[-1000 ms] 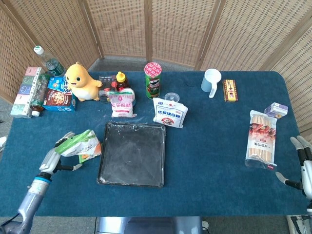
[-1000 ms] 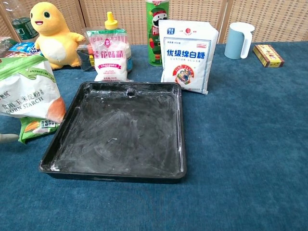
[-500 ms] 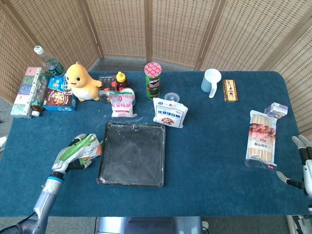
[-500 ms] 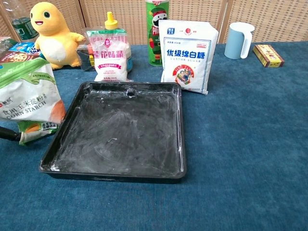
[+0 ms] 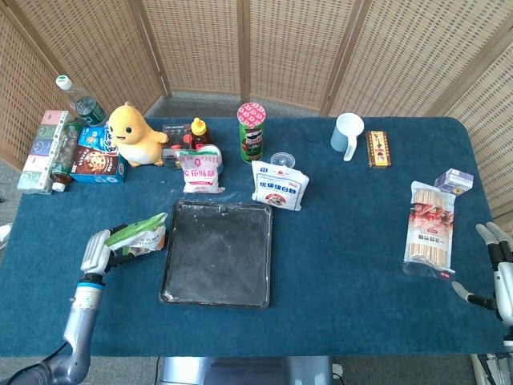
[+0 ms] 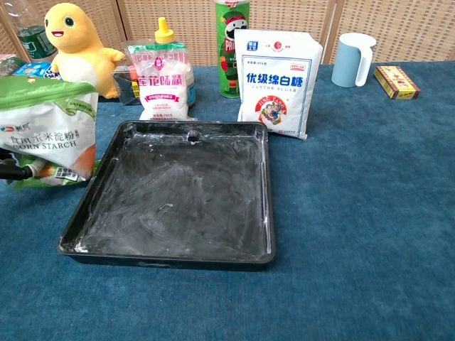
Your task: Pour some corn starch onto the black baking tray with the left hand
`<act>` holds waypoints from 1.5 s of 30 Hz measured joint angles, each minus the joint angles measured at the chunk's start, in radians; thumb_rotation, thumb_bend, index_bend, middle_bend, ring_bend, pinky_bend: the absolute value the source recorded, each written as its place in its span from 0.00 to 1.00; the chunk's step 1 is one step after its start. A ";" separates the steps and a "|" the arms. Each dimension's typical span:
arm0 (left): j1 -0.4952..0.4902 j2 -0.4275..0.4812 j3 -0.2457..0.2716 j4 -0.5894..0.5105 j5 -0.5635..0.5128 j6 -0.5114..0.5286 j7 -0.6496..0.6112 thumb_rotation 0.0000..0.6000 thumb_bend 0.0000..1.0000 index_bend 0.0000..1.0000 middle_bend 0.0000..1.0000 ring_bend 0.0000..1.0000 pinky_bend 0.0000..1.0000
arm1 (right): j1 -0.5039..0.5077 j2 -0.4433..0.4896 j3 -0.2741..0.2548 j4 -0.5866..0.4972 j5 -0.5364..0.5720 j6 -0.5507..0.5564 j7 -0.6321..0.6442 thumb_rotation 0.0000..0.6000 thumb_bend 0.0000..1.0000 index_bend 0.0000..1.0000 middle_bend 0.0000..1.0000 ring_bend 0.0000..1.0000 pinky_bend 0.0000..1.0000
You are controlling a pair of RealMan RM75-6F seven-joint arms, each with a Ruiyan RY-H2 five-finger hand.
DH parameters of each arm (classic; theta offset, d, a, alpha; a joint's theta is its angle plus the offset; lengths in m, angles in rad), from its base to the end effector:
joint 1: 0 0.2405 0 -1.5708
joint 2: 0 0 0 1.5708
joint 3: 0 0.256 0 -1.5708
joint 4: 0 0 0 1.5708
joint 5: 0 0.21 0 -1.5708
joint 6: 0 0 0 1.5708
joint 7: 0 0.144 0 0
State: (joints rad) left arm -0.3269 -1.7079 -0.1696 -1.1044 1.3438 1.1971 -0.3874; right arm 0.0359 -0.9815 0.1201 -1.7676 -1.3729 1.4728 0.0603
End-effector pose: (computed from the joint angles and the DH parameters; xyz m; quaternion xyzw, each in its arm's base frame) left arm -0.2976 0.2762 -0.0082 -0.4940 -0.5633 -0.4890 0.4467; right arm -0.3081 -0.1777 0.2019 0.5217 -0.4320 0.3992 0.6179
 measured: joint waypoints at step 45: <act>-0.276 0.407 0.076 -0.319 0.507 -0.002 1.006 1.00 0.47 0.75 0.69 0.71 0.74 | 0.003 0.003 0.006 0.000 0.008 -0.002 0.007 1.00 0.05 0.00 0.03 0.08 0.09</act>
State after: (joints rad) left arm -0.6032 -1.3010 -0.0938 -1.4236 1.8512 1.1951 0.6186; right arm 0.0387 -0.9783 0.1257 -1.7679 -1.3649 1.4706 0.0676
